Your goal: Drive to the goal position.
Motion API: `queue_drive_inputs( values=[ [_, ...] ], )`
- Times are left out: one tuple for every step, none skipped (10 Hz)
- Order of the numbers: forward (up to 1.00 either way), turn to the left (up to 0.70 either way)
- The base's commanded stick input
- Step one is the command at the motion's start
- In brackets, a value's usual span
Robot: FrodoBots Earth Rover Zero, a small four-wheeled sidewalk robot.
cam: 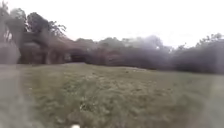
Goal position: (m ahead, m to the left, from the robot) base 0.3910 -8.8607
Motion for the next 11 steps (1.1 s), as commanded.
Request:
queue_drive_inputs(
  values=[
    [0.70, 0.00],
    [0.70, 0.00],
    [0.70, -0.03],
    [0.70, -0.12],
    [0.70, -0.14],
    [0.70, -0.14],
    [0.70, -0.14],
    [0.70, -0.14],
    [0.70, -0.14],
    [0.70, -0.14],
    [0.37, -0.19]
  ],
)
